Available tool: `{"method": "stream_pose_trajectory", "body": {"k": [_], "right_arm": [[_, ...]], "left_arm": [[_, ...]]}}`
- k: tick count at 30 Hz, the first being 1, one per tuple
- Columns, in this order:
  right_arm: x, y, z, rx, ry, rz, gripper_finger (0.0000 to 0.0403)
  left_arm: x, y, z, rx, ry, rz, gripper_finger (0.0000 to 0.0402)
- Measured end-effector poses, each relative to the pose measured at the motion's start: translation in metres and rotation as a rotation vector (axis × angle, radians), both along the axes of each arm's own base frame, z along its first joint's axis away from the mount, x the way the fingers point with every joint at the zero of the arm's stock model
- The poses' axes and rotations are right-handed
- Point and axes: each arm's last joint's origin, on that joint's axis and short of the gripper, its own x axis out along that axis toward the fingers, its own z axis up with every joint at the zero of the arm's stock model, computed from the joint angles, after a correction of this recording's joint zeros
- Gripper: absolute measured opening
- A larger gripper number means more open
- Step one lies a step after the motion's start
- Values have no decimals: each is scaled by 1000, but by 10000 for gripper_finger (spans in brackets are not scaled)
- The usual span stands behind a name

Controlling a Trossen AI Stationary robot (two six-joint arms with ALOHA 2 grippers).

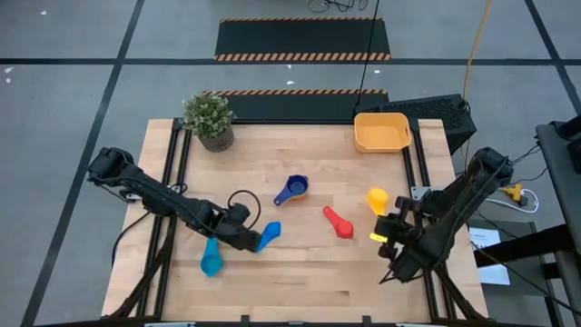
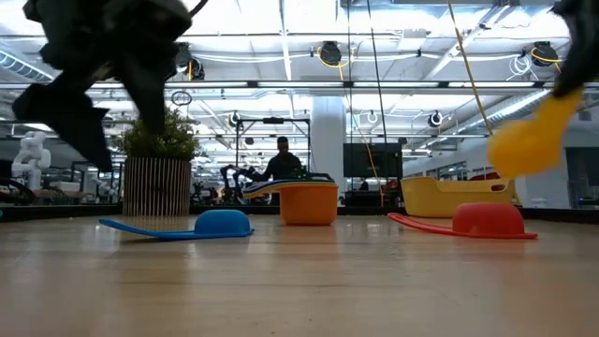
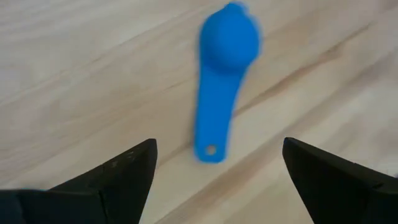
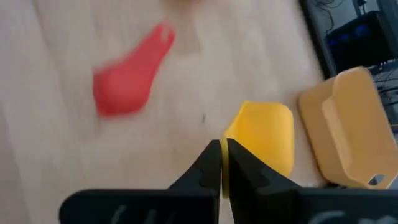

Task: Nest measuring cups in basket
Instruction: Stack the yellow measuring cup on top of the dark blue measuring cup

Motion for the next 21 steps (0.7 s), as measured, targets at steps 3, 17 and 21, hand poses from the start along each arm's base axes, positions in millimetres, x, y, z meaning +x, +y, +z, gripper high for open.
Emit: {"method": "stream_pose_trajectory", "body": {"k": [3, 17, 21], "right_arm": [[15, -6, 28, -1, -102, -50, 0], [84, -36, 126, -19, -1002, -381, 0], [104, -38, 146, -8, -1156, -424, 0]], "left_arm": [[9, -3, 5, -10, -114, 0, 349], [53, -8, 66, -81, -881, -98, 349], [59, 4, 89, -7, -1118, -128, 349]]}}
